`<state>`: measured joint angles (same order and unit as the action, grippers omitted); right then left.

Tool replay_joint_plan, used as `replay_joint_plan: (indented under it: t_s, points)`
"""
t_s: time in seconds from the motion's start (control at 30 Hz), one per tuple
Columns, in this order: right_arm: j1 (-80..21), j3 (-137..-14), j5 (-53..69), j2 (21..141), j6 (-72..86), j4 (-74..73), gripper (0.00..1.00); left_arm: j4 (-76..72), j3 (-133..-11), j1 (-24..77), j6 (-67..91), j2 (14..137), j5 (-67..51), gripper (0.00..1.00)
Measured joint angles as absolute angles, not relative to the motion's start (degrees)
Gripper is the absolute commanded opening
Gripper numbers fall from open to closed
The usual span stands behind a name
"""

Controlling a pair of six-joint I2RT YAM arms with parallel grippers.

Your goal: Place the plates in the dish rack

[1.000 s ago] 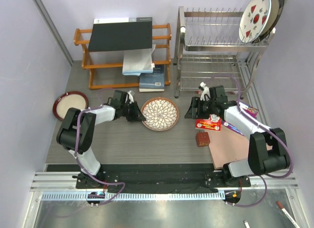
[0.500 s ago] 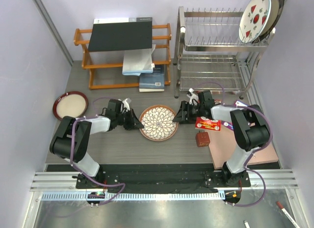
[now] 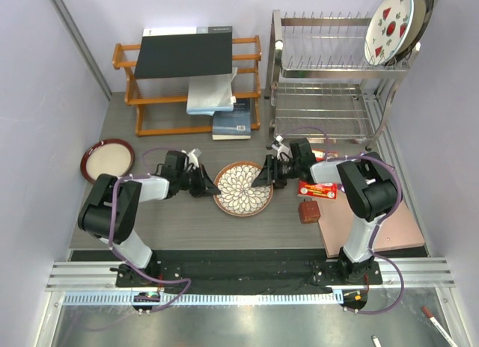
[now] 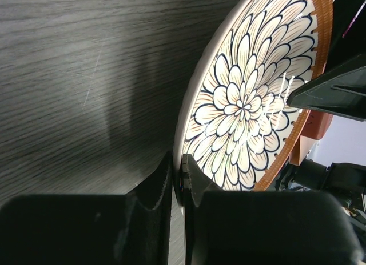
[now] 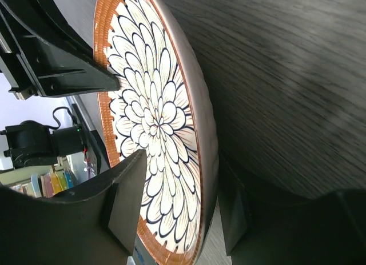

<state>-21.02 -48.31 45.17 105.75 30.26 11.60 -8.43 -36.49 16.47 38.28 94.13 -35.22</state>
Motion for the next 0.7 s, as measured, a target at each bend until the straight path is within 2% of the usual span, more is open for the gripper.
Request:
replay_joint_plan:
  t_s: [0.07, 0.1, 0.17, 0.2, 0.23, 0.27, 0.3, 0.33, 0.4, 0.5, 0.63, 0.7]
  points:
    - [-21.17, -48.21, 45.17, 105.75, 30.22, 11.51, 0.48, -8.51, -36.64, 16.47, 38.28, 94.30, -35.29, 0.02]
    - [-21.21, -48.10, 45.12, 105.73, 30.13, 11.42, 0.38, -8.56, -36.69, 16.47, 38.22, 94.41, -35.33, 0.02]
    - [-21.23, -47.88, 44.42, 105.71, 29.58, 11.00, 0.28, -8.56, -36.84, 16.45, 38.04, 94.61, -35.40, 0.05]
    - [-21.19, -47.75, 43.94, 105.67, 29.36, 10.55, 0.18, -8.58, -36.86, 16.43, 37.93, 94.65, -35.35, 0.07]
    - [-21.15, -47.66, 43.42, 105.62, 29.12, 10.07, 0.12, -8.58, -36.86, 16.43, 37.91, 94.65, -35.31, 0.17]
    - [-21.15, -47.66, 42.87, 105.43, 28.93, 9.28, 0.02, -8.56, -36.88, 16.47, 37.82, 94.65, -35.11, 0.24]
    - [-21.15, -47.66, 42.13, 105.06, 28.62, 8.49, 0.01, -8.49, -36.95, 16.49, 37.52, 94.61, -34.96, 0.33]
    - [-21.34, -47.66, 40.91, 104.66, 28.10, 7.77, 0.01, -8.27, -36.95, 16.60, 37.21, 94.54, -34.41, 0.52]
    - [-21.50, -47.68, 40.64, 103.88, 27.18, 6.44, 0.01, -7.90, -36.99, 16.80, 37.45, 94.26, -33.91, 0.68]
    - [-21.67, -47.99, 40.36, 101.82, 24.45, 2.96, 0.01, -5.74, -38.57, 17.41, 34.61, 91.44, -30.89, 0.85]
    - [-21.41, -51.20, 39.13, 98.54, 18.15, -6.90, 0.01, 4.91, -43.07, 16.62, 28.14, 87.90, -21.43, 1.00]
    - [-21.04, -54.11, 38.65, 96.53, 14.66, -12.56, 0.02, 9.78, -45.56, 15.57, 25.39, 86.17, -17.91, 0.99]
